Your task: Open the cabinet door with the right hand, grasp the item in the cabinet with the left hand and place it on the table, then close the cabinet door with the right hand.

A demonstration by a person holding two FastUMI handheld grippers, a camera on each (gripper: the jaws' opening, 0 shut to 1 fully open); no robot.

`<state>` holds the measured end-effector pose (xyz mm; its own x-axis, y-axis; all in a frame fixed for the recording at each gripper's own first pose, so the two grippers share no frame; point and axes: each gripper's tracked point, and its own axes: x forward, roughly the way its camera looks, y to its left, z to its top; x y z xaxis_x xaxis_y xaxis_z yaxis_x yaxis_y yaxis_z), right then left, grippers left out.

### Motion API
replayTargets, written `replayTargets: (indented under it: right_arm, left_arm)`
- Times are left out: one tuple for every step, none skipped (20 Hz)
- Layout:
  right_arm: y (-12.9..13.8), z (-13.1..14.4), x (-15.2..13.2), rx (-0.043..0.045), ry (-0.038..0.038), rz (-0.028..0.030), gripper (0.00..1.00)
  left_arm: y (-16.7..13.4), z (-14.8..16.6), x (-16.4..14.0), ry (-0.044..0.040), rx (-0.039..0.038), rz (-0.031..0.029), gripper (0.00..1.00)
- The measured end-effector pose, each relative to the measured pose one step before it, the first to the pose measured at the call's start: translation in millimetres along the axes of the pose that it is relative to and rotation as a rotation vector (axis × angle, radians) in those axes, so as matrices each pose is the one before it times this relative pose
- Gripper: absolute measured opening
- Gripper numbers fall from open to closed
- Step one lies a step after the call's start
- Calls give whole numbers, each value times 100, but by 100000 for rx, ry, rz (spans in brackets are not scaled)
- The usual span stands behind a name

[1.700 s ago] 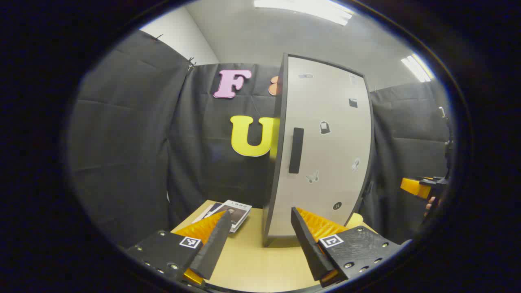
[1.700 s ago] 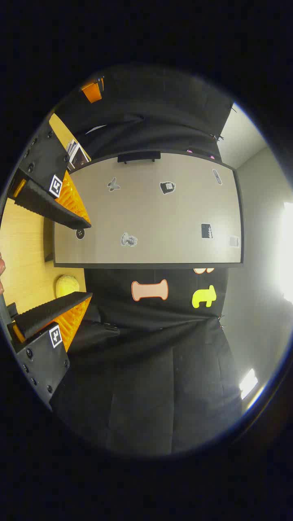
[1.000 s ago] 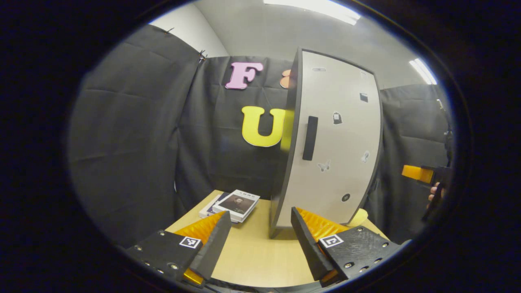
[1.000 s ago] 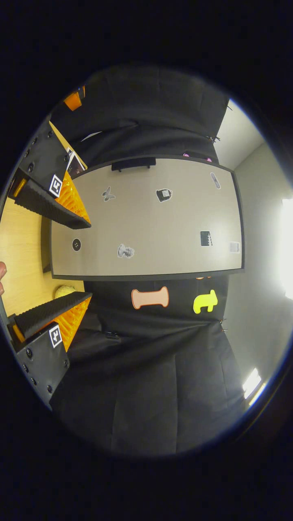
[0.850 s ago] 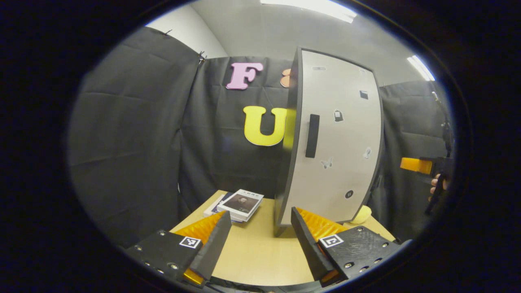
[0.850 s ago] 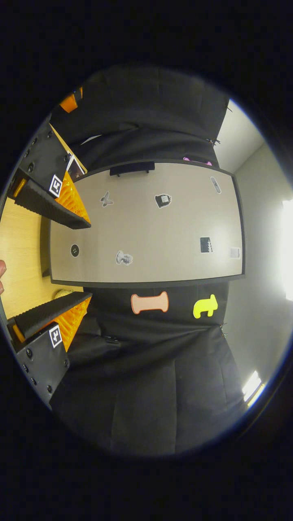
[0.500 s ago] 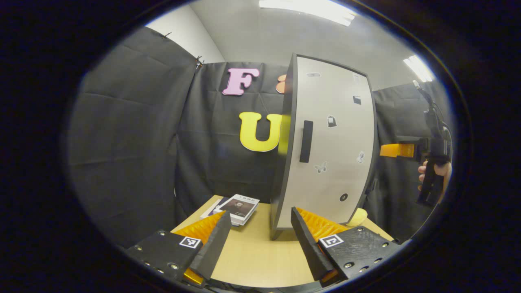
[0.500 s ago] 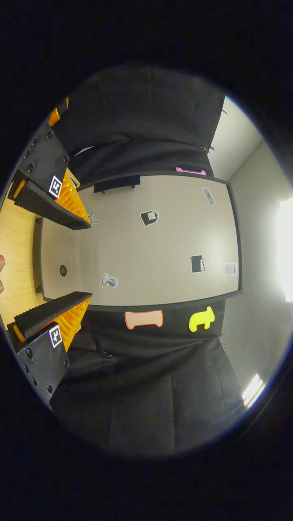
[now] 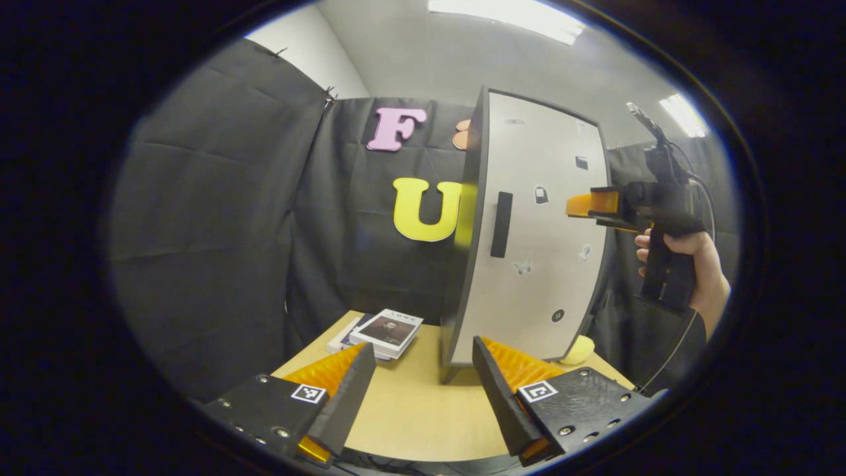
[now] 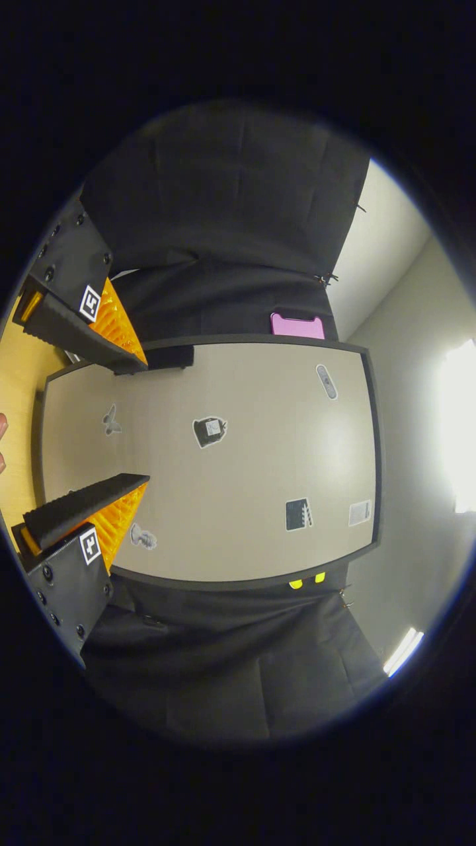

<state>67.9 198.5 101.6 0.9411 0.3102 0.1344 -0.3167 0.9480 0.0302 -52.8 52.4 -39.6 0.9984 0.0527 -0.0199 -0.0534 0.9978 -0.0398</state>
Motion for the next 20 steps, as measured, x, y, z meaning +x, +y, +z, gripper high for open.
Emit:
replayTargets:
  right_arm:
    - [630, 325, 617, -2, -805, 682, 95]
    - [575, 392, 694, -244, -793, 400, 94]
    - [586, 227, 619, -410, -536, 240, 94]
    - [594, 196, 616, -211, -504, 233, 94]
    - [617, -90, 721, -21, 132, 383, 96]
    - [534, -115, 699, 64, 353, 221, 96]
    - [505, -223, 731, 148, 544, 233, 96]
    - [596, -209, 719, 133, 538, 357, 96]
    - [537, -397, 705, -45, 738, 305, 96]
    - [519, -346, 694, -464, 508, 504, 94]
    - [361, -366, 768, -1121, 305, 81, 94]
    - [227, -422, 649, -1330, 732, -659, 94]
    - [73, -531, 680, -1021, 1014, -677, 94]
    - [-12, -579, 637, -373, 1990, -697, 96]
    - [83, -440, 624, 409, 1284, -501, 96]
    - [14, -235, 609, 917, 1062, -713, 97]
    - [-56, -318, 524, 706, 1338, -989, 97]
    - [7, -252, 498, -29, 1517, -1256, 96]
    - [117, -321, 348, -255, 1664, -614, 96]
    - [126, -97, 482, -183, 889, -136, 94]
  left_arm:
    - [323, -33, -250, -262, -408, 900, 89]
    - [482, -43, -132, 31, -613, 896, 89]
    - [478, -197, -219, 95, -591, 999, 89]
    - [477, -138, -39, 238, -501, 1080, 89]
    - [592, -154, -161, 229, -500, 1117, 89]
    - [526, -180, -65, 426, -439, 1210, 89]
    - [489, -236, -167, 319, -468, 1164, 90]
    - [538, -20, -173, 153, -493, 1236, 89]
    - [442, -243, 26, 190, -549, 1128, 89]
    - [517, -7, -81, 230, -501, 1004, 89]
    - [463, 40, -138, -133, -392, 819, 89]
    - [396, 34, -38, -36, -120, 853, 89]
    - [556, -146, 67, -8, 165, 1040, 89]
    - [465, -39, 19, 37, 333, 1093, 90]
    - [456, -46, -105, 114, 210, 1078, 89]
    - [362, -94, 28, 80, -176, 787, 89]
    - [207, -48, 36, 186, -413, 457, 89]
    - [257, -63, -13, 214, -423, 549, 89]
    - [324, -63, 84, 228, -344, 428, 89]
    - [143, -45, -32, 250, -221, 372, 89]
